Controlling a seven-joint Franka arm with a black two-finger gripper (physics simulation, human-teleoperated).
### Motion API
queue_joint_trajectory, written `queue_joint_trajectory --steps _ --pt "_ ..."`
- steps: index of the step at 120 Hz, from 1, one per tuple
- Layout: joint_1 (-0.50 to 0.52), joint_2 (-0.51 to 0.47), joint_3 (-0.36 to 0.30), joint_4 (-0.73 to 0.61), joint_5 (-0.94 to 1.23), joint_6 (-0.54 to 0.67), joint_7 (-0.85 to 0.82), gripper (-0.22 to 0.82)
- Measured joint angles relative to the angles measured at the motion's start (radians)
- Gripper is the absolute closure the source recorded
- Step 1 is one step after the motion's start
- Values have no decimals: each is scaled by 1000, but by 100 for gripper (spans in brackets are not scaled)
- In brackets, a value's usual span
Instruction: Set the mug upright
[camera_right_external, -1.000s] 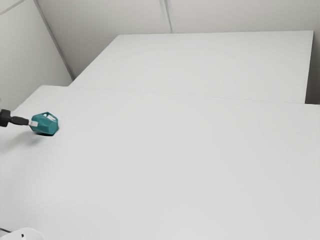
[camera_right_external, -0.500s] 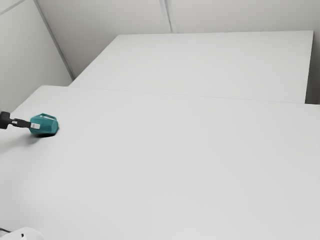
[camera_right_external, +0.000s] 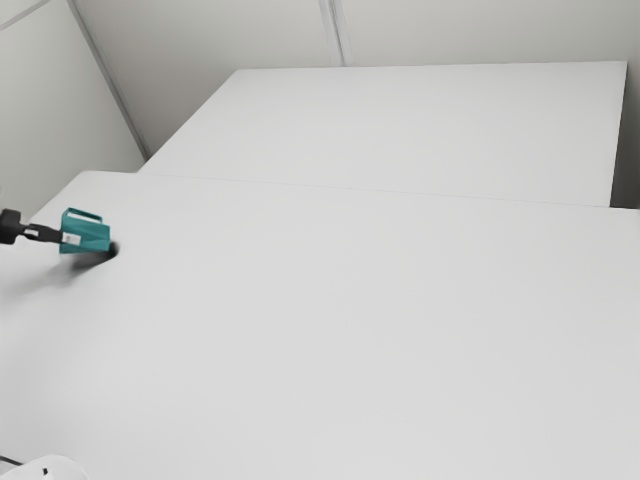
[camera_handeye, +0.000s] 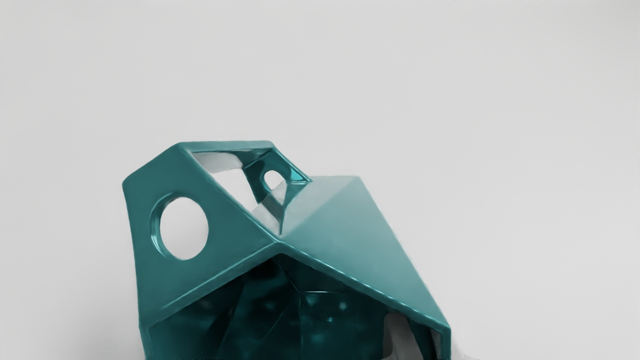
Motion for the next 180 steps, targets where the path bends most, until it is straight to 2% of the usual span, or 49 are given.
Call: queue_joint_trajectory --steps 32,63,104,116,146,180 --pt "-56 -114 8 -37 99 9 -16 79" --pt "-226 -460 1 -434 343 145 -96 79" --pt "-436 -745 -4 -795 576 330 -287 79" --pt "-469 -791 -42 -862 630 376 -368 79" --pt "-469 -872 -163 -1019 707 481 -584 79" --pt "-490 -920 -291 -1109 721 548 -799 79"
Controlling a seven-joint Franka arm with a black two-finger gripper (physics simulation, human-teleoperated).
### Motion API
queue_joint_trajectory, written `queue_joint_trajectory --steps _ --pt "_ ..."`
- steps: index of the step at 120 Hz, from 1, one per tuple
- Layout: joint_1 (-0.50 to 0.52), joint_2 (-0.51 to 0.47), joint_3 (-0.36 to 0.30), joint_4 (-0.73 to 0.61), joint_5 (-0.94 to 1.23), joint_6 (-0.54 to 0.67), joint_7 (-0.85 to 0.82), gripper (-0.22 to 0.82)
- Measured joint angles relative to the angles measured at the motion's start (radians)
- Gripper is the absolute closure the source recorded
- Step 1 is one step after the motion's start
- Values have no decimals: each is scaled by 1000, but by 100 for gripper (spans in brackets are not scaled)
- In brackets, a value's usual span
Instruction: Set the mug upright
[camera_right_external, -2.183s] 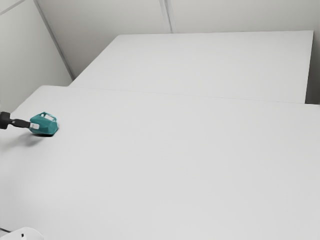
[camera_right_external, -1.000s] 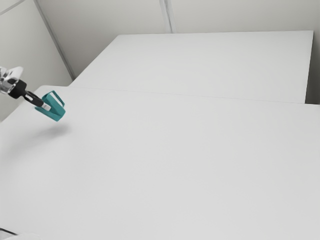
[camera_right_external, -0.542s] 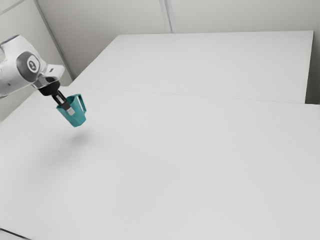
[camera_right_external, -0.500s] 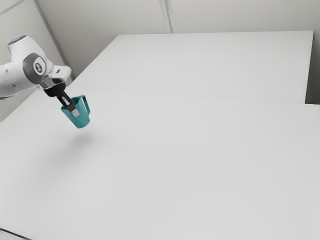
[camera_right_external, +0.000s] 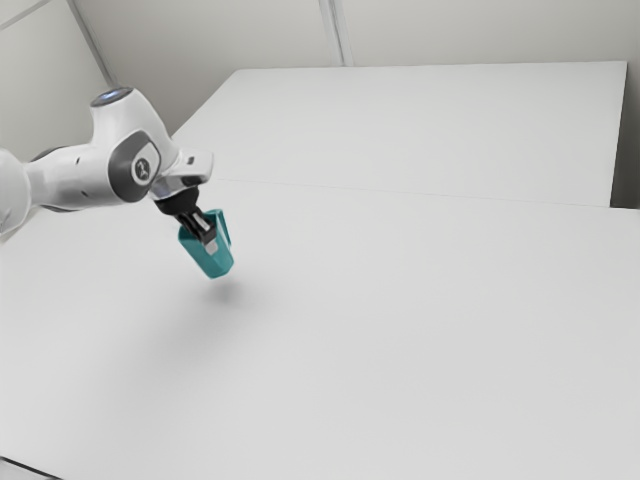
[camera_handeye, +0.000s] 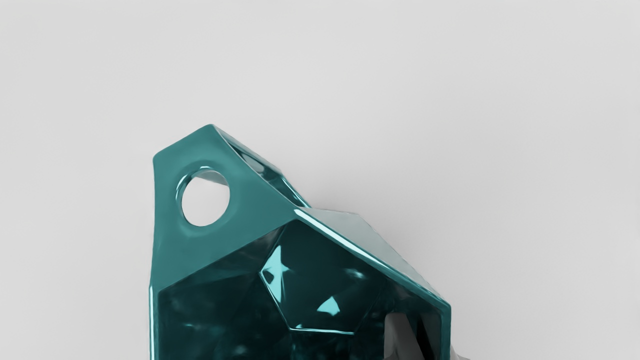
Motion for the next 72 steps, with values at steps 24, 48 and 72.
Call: queue_joint_trajectory --steps 24,48,72 --pt "-41 -16 -62 -46 26 0 -147 79" --pt "-73 -39 -100 -94 31 -13 -273 78" --pt "-22 -37 -123 -139 47 31 -369 78"
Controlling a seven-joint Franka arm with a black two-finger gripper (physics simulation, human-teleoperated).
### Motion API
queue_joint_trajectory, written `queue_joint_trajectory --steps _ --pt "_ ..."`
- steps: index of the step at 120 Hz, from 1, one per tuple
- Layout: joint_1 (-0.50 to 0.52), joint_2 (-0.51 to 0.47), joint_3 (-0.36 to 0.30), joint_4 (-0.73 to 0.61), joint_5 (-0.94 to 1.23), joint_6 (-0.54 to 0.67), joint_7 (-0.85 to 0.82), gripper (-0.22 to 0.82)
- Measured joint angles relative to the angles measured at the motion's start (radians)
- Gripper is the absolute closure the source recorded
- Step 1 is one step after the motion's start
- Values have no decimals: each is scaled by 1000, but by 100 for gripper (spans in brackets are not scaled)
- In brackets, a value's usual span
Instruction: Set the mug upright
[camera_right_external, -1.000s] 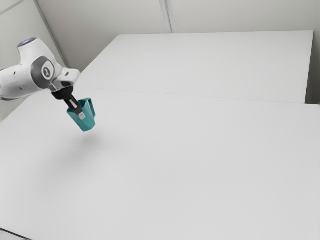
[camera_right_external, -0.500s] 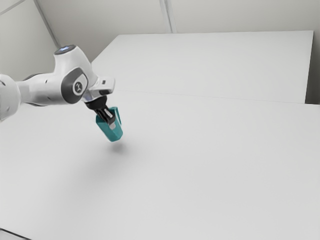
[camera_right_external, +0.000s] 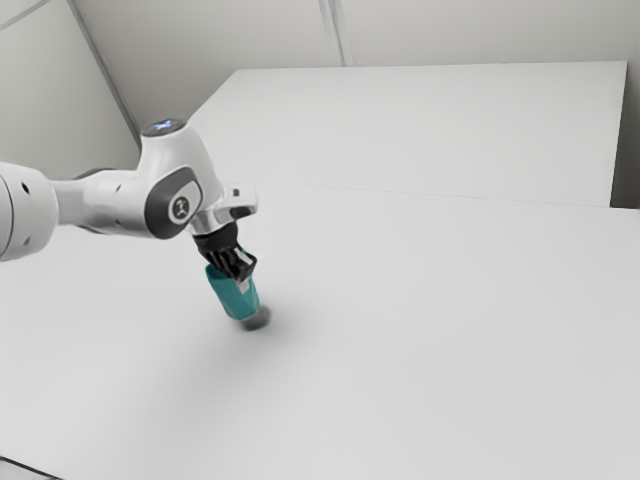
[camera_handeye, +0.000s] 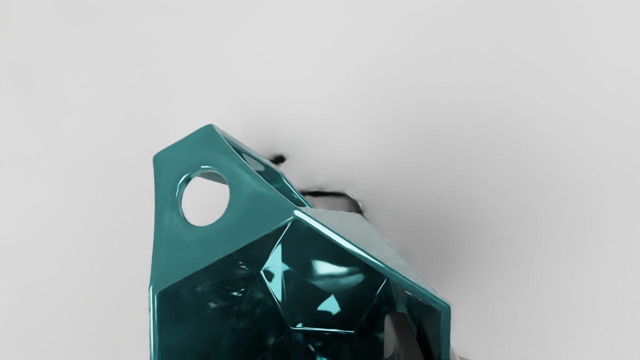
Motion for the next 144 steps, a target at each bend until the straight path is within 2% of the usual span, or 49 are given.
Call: queue_joint_trajectory --steps 34,92,120,144 --pt "82 -6 -29 -47 64 57 -111 78" --pt "8 7 -51 -74 55 137 -217 78" --pt "6 6 -51 -83 53 150 -245 78" --pt "33 5 -50 -83 48 153 -257 37"
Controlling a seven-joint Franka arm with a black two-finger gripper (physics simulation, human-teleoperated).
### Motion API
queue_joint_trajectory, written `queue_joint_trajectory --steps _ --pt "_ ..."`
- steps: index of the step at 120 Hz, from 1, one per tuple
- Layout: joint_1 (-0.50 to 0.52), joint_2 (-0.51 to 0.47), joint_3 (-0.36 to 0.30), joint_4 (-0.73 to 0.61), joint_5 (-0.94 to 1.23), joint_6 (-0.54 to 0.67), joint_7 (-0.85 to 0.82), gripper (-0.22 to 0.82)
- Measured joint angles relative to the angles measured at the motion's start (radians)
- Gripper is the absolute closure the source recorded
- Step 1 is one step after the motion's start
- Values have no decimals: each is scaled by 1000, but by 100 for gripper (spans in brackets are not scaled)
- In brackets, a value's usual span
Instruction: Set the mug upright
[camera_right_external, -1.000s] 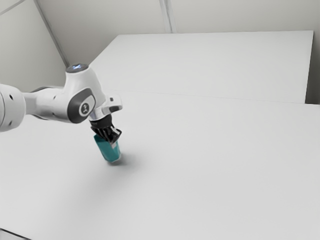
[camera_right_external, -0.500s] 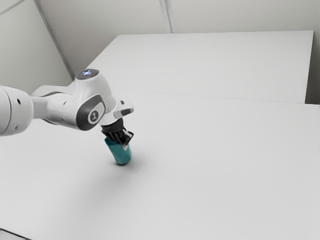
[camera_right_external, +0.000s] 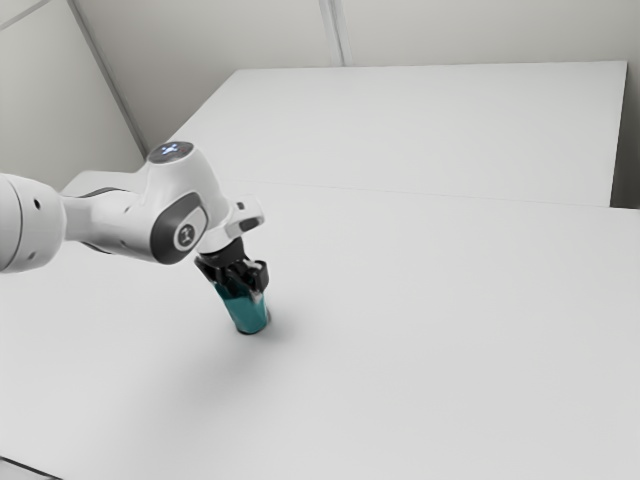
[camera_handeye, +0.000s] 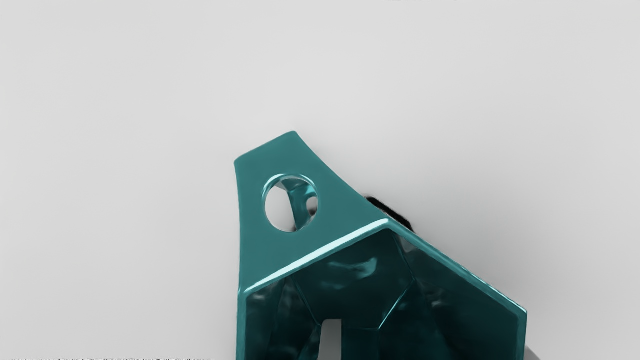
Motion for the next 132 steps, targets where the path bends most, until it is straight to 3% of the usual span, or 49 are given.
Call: queue_joint_trajectory --steps 13,29,76,125,132 --pt "21 -11 -2 1 -1 -4 -5 22" --pt "35 -33 -13 2 -2 -16 -10 12" --pt "21 -97 -14 81 -3 -137 -18 2" --pt "52 -77 -5 528 -66 -530 -22 0" --pt "-12 -60 57 616 -61 -594 -22 0"
